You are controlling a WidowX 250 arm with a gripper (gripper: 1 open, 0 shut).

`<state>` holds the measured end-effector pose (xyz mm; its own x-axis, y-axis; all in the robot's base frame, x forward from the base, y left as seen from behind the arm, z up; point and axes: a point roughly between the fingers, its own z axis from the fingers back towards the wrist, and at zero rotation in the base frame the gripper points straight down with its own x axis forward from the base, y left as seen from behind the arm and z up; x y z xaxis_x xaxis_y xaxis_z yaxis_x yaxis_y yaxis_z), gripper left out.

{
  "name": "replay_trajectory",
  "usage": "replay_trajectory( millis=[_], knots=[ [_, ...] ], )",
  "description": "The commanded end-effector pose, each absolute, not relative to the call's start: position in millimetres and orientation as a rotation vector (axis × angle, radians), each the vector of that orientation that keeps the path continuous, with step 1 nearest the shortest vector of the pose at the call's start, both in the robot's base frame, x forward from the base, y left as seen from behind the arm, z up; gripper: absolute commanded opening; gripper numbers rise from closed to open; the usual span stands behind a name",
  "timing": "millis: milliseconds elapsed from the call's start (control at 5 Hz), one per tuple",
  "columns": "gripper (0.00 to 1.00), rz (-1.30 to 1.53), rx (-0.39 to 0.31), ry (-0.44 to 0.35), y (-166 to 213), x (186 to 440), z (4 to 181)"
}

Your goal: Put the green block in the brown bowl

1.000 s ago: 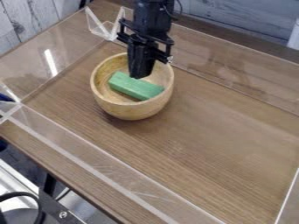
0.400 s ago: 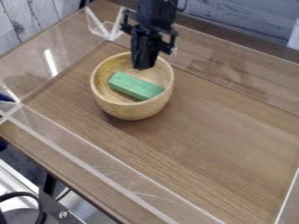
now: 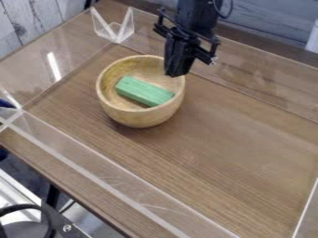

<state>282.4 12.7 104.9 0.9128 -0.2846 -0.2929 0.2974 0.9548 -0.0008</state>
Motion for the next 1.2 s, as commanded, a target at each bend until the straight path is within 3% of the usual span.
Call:
replay_trajectory(
  millis=[0, 400, 600, 800, 1000],
  knots=[
    [0.0, -0.316, 0.052, 0.262, 14.7, 291.4, 106.2],
    [0.0, -0.407, 0.041, 0.287, 1.4, 291.8, 80.1],
    [0.0, -0.454, 0.03, 0.255, -7.2, 292.2, 70.7],
    [1.0, -0.495, 0.021, 0.226, -14.0, 294.0, 64.5],
    [0.0, -0.51, 0.005, 0.211, -26.1, 295.2, 55.8]
  ],
)
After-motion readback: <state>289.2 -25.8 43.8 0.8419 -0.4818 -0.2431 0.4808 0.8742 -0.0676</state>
